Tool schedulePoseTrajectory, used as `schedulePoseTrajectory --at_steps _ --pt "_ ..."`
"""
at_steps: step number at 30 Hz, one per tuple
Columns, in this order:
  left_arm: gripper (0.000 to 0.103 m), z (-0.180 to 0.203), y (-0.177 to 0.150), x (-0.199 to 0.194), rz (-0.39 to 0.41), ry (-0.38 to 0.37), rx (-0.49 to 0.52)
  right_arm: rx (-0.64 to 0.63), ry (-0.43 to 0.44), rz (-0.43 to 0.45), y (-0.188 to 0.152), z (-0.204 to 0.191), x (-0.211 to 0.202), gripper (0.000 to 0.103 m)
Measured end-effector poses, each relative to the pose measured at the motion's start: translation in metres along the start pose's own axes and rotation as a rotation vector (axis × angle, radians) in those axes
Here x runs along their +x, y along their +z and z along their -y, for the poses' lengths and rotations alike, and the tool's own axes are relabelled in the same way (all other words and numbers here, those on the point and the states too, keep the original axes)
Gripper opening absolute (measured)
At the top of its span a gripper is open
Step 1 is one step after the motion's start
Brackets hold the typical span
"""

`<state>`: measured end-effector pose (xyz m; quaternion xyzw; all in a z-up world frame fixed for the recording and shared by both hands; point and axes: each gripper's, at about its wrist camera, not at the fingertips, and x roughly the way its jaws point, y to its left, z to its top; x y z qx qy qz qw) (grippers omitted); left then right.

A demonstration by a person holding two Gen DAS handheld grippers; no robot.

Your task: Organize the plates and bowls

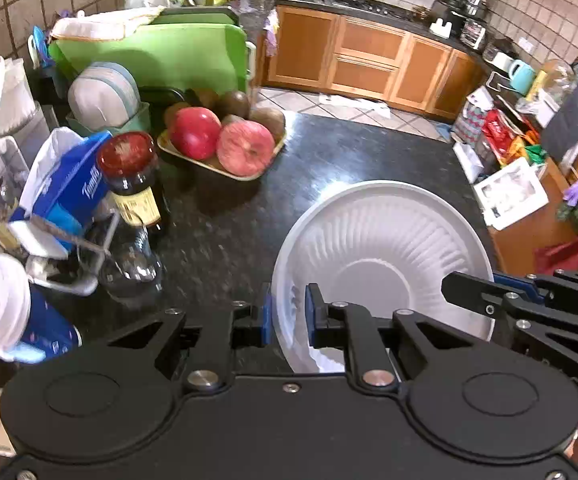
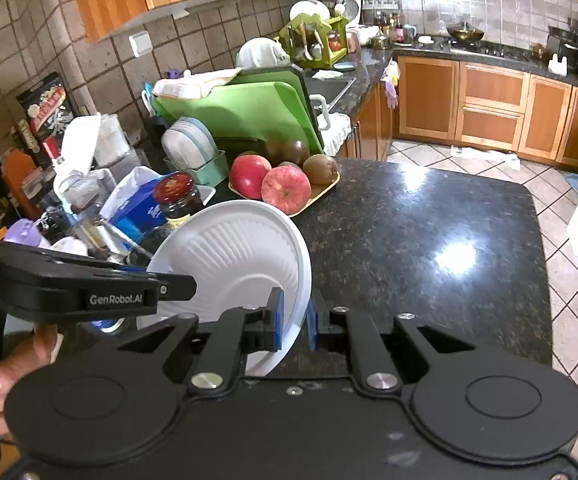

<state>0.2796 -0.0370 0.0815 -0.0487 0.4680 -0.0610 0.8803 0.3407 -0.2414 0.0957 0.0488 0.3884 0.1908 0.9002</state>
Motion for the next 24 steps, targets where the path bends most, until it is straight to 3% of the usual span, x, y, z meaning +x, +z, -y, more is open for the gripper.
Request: schedulePoseTrajectory --at_steps 10,24 --pt "0.022 0.022 -0.047 -0.022 -0.013 -0.028 0.073 -0.004 -0.014 0.008 -0.054 -0.002 -0.05 0.014" --pt "0.022 0.043 -0.103 -0.004 -0.107 -0.024 0.153 0.08 -0.004 -0.091 -0.118 0.013 -0.052 0.015"
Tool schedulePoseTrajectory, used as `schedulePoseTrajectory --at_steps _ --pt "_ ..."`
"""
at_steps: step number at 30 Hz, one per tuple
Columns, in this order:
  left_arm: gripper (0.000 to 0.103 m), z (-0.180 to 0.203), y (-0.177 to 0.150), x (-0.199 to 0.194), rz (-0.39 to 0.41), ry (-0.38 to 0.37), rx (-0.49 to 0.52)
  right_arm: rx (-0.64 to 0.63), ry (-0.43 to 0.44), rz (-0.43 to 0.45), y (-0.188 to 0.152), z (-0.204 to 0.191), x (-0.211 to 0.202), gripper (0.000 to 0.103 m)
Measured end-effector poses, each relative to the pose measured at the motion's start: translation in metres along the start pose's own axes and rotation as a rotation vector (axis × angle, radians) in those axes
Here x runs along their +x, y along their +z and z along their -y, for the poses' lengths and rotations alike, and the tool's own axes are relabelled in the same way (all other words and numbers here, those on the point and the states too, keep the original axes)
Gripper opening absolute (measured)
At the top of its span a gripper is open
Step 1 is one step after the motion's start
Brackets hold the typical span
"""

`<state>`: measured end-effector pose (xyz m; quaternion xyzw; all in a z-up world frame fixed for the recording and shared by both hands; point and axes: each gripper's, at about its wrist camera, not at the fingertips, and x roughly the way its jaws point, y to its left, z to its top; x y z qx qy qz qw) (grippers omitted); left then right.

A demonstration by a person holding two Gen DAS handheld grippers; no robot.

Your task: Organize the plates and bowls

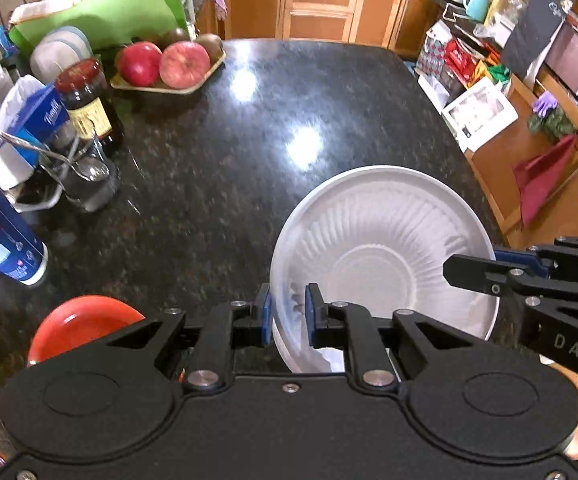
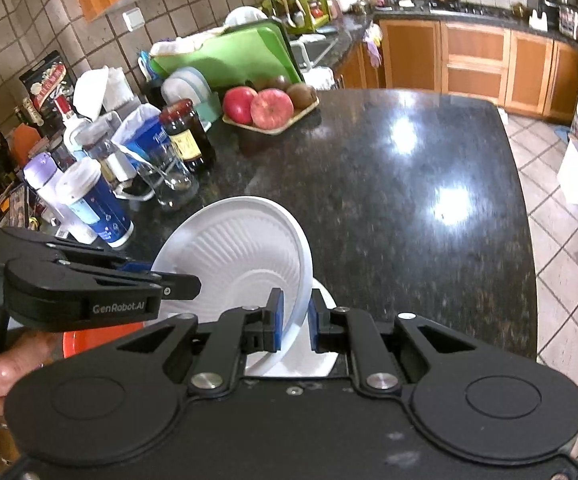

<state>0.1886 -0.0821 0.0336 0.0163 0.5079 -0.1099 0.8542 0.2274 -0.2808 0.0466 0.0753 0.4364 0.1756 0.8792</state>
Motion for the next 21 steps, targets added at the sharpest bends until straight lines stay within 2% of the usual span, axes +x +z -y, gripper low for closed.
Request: schedulePoseTrajectory --at_steps 12,21 --pt "0.022 0.007 -0.013 0.014 -0.041 0.011 0.028 0.035 0.003 -0.081 -0.013 0.013 0.023 0.016" --pt "0.022 0.003 -0.012 0.013 -0.038 0.004 0.021 0.016 -0.032 -0.055 -0.012 0.014 0.025 0.016"
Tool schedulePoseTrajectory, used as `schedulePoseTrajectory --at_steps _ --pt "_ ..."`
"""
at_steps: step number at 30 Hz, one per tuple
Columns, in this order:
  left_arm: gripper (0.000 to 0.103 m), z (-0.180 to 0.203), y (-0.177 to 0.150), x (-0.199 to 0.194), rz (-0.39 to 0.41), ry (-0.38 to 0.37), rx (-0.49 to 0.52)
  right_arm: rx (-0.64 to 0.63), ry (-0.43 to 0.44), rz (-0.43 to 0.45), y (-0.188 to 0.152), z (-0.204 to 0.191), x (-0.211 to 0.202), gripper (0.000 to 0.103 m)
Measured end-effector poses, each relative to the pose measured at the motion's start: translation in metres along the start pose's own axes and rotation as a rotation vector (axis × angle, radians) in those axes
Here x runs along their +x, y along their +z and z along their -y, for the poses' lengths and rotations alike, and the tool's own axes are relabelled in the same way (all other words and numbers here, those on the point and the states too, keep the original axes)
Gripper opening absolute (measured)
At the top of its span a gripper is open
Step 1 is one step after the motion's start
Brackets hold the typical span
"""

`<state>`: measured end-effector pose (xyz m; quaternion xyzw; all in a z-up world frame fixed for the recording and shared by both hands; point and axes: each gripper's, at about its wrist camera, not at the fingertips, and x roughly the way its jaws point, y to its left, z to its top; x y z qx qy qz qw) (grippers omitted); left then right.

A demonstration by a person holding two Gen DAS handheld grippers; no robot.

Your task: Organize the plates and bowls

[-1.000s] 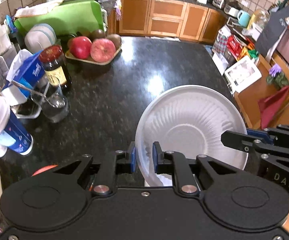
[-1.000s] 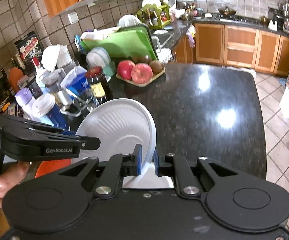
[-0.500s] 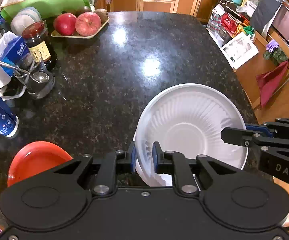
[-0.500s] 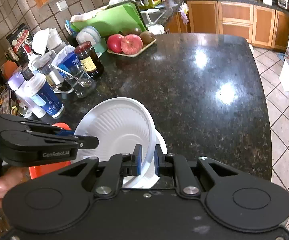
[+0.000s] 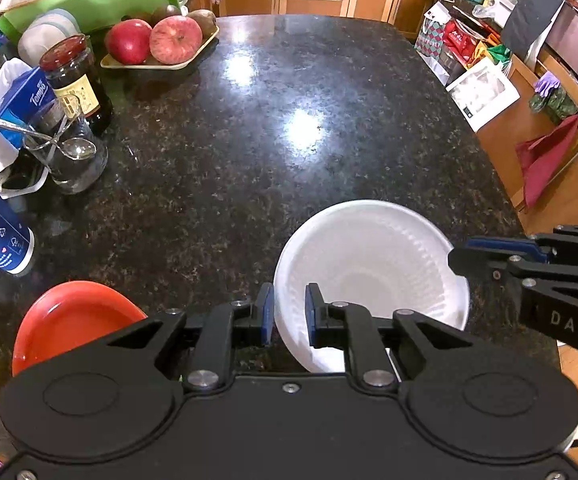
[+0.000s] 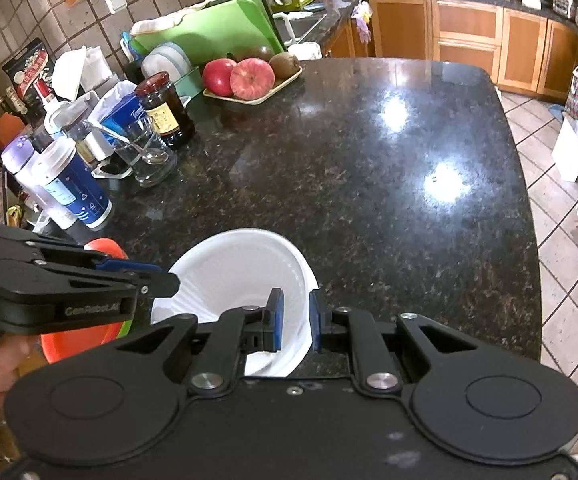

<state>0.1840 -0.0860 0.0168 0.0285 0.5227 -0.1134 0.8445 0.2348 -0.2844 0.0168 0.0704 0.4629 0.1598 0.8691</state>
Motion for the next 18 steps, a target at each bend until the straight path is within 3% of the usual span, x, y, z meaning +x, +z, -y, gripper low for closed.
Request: schedulePoseTrajectory --at_steps 18 --pt "0.022 -0.011 -0.007 -0.01 0.086 -0.006 -0.035 0.014 -0.031 0.063 -0.004 0.009 -0.003 0.017"
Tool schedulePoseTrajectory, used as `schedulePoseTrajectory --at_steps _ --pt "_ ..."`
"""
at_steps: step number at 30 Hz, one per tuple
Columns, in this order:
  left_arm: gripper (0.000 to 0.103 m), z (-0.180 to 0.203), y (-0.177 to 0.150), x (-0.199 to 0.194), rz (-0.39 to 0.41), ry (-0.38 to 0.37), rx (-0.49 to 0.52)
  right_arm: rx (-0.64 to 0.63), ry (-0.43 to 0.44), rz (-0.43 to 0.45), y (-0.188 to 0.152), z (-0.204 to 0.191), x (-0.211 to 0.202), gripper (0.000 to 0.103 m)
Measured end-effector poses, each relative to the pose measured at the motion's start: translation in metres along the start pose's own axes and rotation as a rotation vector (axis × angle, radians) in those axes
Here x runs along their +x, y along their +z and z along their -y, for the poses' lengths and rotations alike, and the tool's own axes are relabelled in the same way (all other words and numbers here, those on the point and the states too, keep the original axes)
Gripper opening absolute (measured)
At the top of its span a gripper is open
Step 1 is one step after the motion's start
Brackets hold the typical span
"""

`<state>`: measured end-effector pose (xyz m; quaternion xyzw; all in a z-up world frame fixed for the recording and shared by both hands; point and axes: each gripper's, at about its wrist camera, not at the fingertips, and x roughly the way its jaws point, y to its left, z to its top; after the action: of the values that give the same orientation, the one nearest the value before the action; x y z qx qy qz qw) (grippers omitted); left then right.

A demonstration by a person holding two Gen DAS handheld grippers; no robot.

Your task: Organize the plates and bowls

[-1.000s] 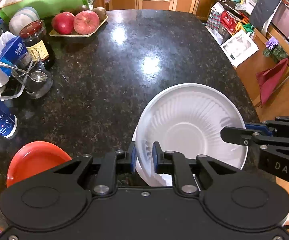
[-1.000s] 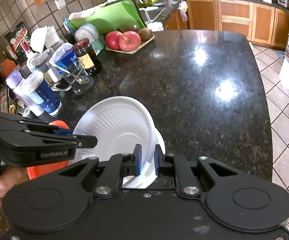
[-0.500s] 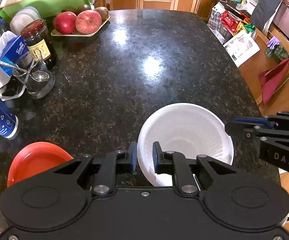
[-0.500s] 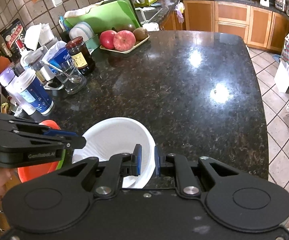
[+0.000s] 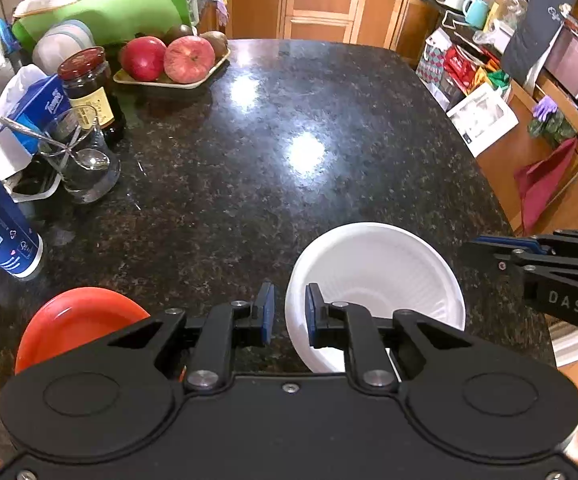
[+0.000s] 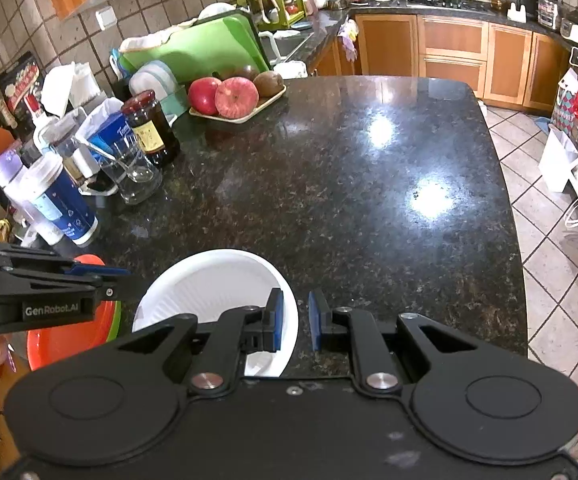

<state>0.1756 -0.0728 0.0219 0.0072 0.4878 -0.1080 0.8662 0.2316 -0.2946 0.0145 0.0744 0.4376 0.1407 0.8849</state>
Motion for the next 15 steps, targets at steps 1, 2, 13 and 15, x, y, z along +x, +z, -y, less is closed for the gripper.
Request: schedulePoseTrajectory --at_steps 1,2,13,15 --pt "0.022 -0.001 -0.001 -0.001 0.007 0.001 -0.004 0.005 0.005 0.007 -0.001 0.001 -0.001 0.017" --pt "0.022 -0.002 -0.002 -0.002 0.016 0.001 -0.009 0.009 0.007 0.013 -0.002 0.002 -0.001 0.017" --pt "0.022 -0.01 -0.012 -0.003 0.116 0.082 -0.074 0.026 -0.032 0.105 -0.024 0.006 -0.001 0.017" --pt "0.022 -0.011 -0.013 -0.004 0.134 0.092 -0.083 0.026 -0.043 0.122 -0.028 0.005 -0.001 0.017"
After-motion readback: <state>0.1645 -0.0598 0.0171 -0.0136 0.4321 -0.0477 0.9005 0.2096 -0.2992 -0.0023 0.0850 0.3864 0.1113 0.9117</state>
